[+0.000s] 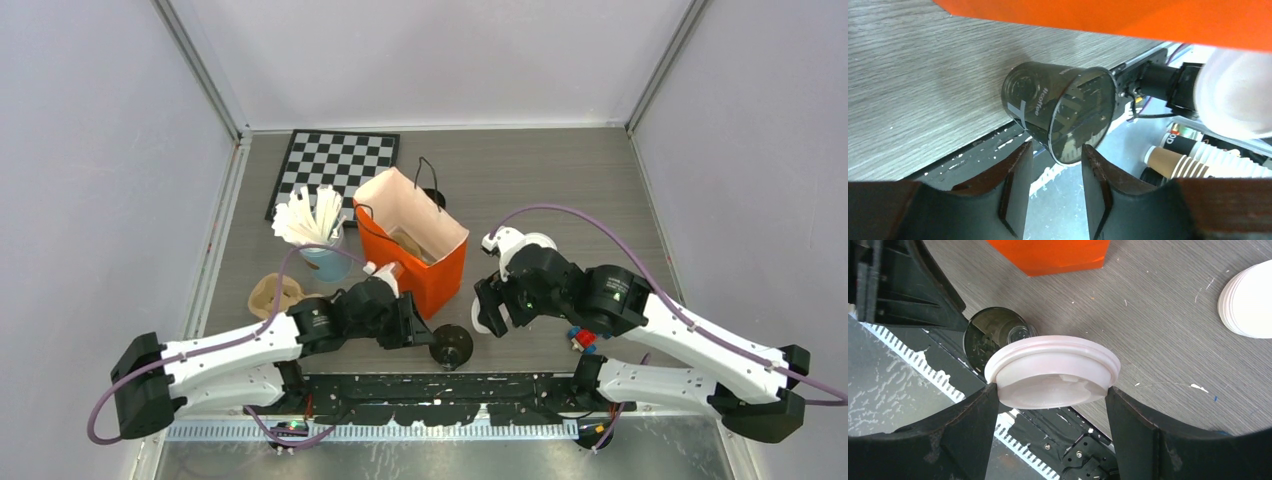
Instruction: Pack the takeout coffee
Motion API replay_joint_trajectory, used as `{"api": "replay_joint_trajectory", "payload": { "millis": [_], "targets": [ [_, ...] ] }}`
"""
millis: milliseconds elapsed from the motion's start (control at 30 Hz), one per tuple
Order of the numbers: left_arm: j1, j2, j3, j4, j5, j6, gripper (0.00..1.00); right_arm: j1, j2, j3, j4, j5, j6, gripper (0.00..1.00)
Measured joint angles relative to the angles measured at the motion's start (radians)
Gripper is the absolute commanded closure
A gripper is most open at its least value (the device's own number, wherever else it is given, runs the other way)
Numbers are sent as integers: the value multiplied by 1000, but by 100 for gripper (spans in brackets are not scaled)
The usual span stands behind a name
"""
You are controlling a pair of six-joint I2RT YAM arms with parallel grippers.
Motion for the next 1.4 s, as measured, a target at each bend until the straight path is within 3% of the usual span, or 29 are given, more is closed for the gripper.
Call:
{"api": "replay_joint_trajectory", "payload": {
  "millis": [233,500,833,1400],
  "targets": [
    [5,-251,-45,-35,-92,-65,54,21,145,117,-80,-37,10,29],
    [7,-498,-101,-111,-185,-127,53,149,397,265,-166,-89,-5,27],
    [7,-519,-129,-143,-206,-130,53,159,587,383,-241,-106,-55,26],
    [7,-495,-130,-149,-206,-130,54,167,656,412,-217,-150,-88,25]
  ]
}}
